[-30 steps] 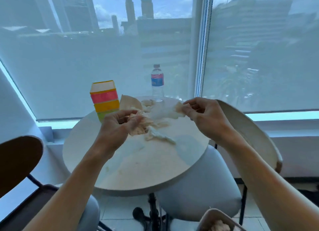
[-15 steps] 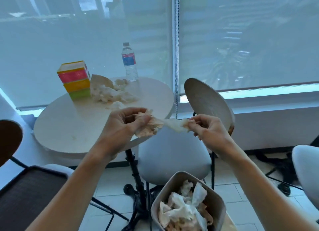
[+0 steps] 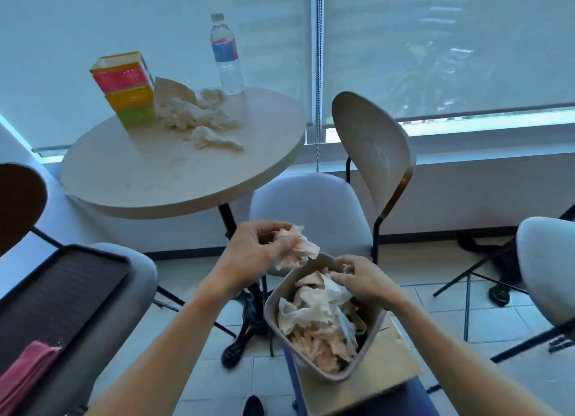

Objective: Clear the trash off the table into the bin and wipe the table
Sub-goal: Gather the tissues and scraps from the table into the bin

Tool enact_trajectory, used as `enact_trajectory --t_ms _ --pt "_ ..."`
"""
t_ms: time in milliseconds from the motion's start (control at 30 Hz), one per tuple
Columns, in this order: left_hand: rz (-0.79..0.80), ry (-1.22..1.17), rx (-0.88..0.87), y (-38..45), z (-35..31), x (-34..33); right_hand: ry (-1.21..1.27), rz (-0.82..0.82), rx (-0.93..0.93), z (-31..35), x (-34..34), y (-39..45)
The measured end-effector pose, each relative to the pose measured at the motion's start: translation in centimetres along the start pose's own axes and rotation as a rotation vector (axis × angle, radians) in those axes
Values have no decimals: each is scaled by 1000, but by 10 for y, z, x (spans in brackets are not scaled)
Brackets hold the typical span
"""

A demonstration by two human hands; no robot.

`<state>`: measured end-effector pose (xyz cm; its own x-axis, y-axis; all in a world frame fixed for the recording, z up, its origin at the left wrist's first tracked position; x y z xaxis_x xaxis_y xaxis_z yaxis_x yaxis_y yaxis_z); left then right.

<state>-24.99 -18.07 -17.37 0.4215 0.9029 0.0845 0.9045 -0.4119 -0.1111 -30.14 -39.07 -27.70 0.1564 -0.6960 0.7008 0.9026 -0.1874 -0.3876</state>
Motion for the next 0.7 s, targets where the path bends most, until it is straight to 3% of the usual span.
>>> enact_trajectory --t_ms 167,367,700 --pt "71 116 114 0 34 -1 85 -26 -8 14 20 -1" --pt "244 453 187 7 21 0 116 -123 184 63 56 -7" --pt "102 336 -175 23 -81 49 191 -326 397 165 107 0"
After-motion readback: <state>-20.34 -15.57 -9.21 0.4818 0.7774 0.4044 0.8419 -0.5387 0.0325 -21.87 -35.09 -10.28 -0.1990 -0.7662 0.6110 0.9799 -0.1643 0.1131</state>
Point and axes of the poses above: each hand's wrist, its own y-axis towards the middle knuckle, its own x-axis out of the back of the hand, z = x × y, the point moved 1 cm from there along y, towards the middle knuckle, and after that the axes turned 12 degrees about -y, right-handed, at the moved point
